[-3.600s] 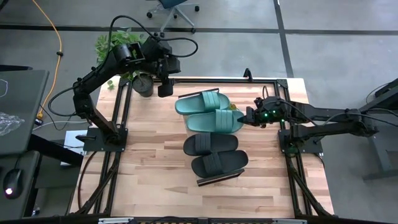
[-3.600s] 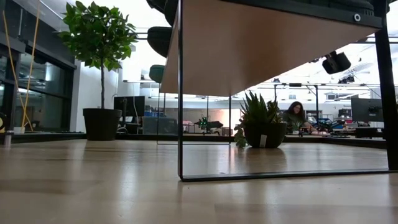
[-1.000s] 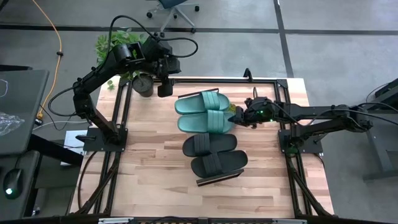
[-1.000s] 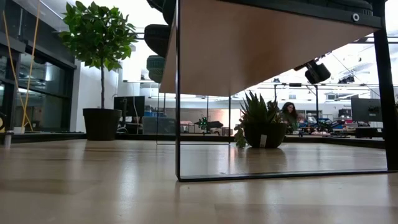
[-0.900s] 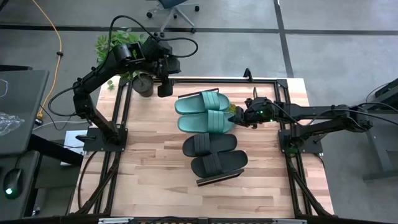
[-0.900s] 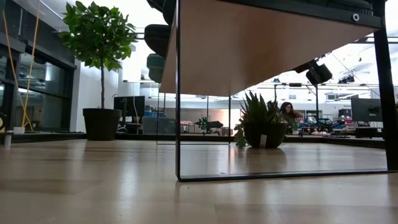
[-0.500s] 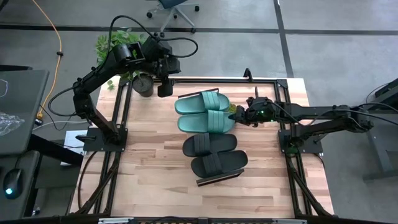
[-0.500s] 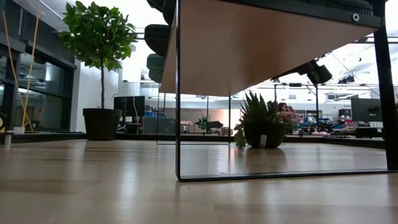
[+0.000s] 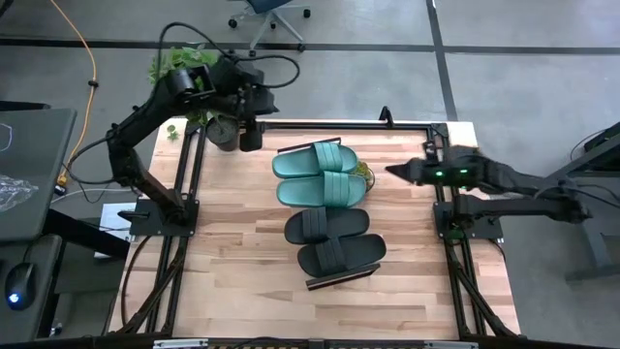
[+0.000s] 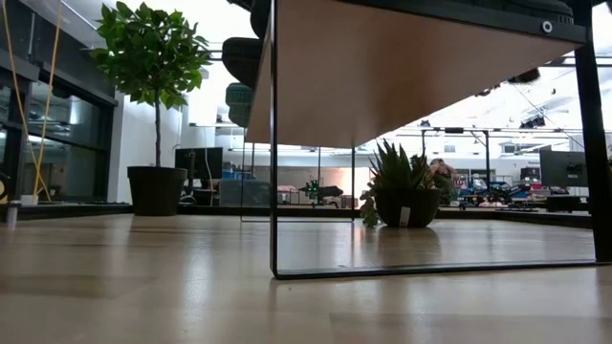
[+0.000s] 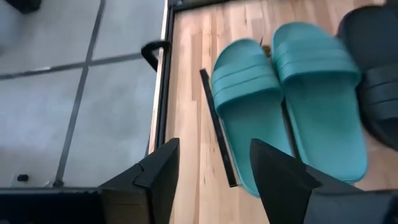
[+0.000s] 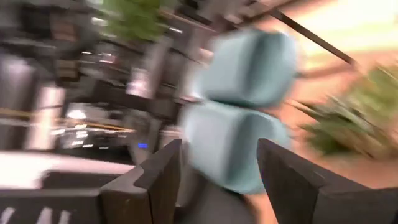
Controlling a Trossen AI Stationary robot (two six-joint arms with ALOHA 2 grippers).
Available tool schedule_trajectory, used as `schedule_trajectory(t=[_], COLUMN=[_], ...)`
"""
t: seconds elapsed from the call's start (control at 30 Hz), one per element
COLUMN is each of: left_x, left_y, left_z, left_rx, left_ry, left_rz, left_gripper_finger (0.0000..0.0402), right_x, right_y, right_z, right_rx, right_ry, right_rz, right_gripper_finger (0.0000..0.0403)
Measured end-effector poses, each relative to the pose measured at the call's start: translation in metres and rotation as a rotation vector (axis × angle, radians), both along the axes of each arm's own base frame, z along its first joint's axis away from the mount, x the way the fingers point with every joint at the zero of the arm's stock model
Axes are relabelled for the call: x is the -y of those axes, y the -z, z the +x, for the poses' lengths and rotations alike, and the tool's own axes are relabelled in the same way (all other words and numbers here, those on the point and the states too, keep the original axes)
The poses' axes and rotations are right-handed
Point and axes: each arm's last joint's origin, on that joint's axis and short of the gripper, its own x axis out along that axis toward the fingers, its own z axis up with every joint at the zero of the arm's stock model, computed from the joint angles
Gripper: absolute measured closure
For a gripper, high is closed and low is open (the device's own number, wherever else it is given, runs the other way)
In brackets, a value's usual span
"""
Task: Pick and place slides into the shelf
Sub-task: Return to Home Position
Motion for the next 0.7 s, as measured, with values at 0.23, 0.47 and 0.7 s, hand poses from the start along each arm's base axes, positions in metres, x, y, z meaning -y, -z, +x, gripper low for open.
schedule_trajectory(t=[0.23, 0.47, 0.7], left_x=[0.020, 0.048, 0.077], left_y=[-0.026, -0.044, -0.046], left_z=[-0.031, -0.055, -0.051], left_rx=[0.131, 0.230, 0.226], left_ry=[-0.038, -0.044, -0.041], left_rz=[0.023, 0.004, 0.059], left_gripper_finger=[0.0284, 0.0387, 0.0387], right_x=[-0.006, -0.009, -0.011], right_y=[-0.029, -0.031, -0.026], right_z=[-0.026, -0.035, -0.034], right_rx=[0.236, 0.235, 0.185], right_ry=[-0.061, -0.140, -0.211], right_rz=[-0.280, -0.483, -0.532], right_gripper_finger=[0.0224, 0.0329, 0.0384])
